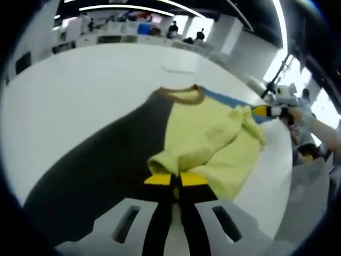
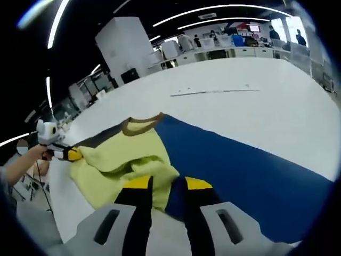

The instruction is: Fold the garment on the visible template until the final outline fits inside the template.

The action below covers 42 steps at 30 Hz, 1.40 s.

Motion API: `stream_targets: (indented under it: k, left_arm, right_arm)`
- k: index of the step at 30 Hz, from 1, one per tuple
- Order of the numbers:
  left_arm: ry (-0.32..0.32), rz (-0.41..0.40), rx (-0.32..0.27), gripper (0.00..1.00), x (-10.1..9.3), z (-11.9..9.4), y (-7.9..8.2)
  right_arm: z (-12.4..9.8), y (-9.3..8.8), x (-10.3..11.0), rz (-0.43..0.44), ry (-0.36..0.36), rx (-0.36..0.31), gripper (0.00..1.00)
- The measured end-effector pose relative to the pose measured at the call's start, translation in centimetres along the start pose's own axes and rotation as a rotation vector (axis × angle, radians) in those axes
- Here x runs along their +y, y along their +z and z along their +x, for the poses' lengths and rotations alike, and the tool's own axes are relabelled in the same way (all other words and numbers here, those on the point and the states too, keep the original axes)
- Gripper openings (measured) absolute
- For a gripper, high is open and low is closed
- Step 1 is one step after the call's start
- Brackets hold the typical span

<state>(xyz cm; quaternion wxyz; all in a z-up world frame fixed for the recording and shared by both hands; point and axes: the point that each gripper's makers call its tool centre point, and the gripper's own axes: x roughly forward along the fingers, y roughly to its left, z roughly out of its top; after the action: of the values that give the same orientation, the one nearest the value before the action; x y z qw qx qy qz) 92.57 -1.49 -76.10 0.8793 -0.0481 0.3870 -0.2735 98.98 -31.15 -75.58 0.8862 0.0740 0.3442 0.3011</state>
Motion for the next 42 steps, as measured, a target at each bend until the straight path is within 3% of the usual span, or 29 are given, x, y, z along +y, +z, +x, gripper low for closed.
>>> stream_targets:
  k: [8, 14, 25, 42]
  left_arm:
    - [-0.007, 0.001, 0.003, 0.0, -0.5, 0.0, -0.3]
    - [-0.01, -0.005, 0.007, 0.0, 0.3, 0.1, -0.3]
    - [-0.016, -0.005, 0.012, 0.0, 1.0, 0.2, -0.1]
    - [0.0, -0.006, 0.013, 0.0, 0.2, 0.1, -0.6]
  right_arm:
    - [0.6, 0.5, 0.2, 0.056, 0.013, -0.022, 0.22]
    - [1.4, 0.3, 0.0, 0.064, 0.008, 0.006, 0.21]
    - [2.0, -0.2, 0.4, 0.019, -0.015, 0.027, 0.13]
    - [1.0, 0.3, 0.1, 0.008, -0.029, 0.009, 0.04]
